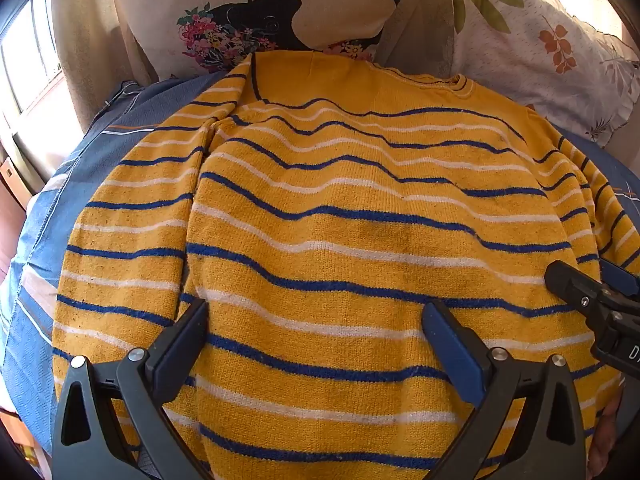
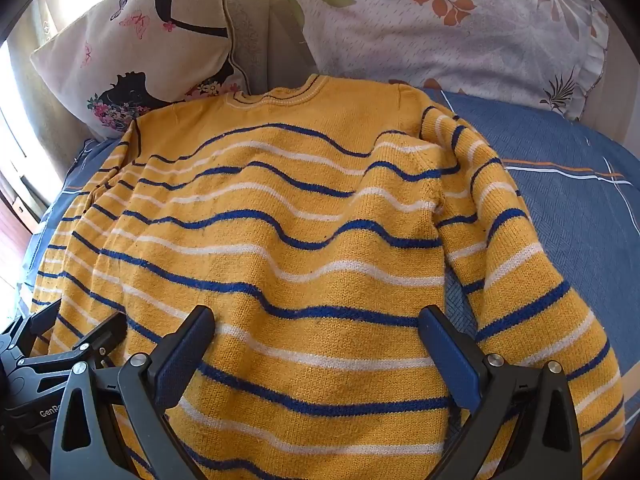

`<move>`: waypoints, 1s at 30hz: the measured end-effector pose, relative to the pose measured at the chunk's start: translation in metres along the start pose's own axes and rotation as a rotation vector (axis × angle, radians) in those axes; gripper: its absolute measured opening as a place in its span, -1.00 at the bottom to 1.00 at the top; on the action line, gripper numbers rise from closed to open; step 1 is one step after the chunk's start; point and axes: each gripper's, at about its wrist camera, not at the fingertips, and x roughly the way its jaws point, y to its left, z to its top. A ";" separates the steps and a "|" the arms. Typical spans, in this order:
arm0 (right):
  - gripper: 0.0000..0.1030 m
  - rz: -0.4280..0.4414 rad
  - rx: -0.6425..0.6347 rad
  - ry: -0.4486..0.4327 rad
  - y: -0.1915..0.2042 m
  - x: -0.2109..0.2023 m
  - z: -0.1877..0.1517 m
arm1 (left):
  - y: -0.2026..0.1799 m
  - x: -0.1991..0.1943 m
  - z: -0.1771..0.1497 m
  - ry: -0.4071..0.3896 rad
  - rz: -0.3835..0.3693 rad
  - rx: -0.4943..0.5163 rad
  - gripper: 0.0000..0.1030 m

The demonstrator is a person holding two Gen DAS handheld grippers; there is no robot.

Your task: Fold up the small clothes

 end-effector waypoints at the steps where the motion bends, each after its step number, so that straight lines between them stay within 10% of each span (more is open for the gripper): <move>1: 1.00 0.000 0.000 0.000 0.000 0.000 0.000 | 0.000 0.000 0.000 0.000 0.000 0.000 1.00; 25: 1.00 -0.136 -0.113 0.049 0.019 0.011 0.002 | 0.004 0.000 0.004 -0.009 0.003 -0.044 0.99; 30: 1.00 -0.160 -0.128 0.001 0.022 0.010 0.001 | 0.022 -0.036 -0.002 -0.078 -0.033 -0.116 0.57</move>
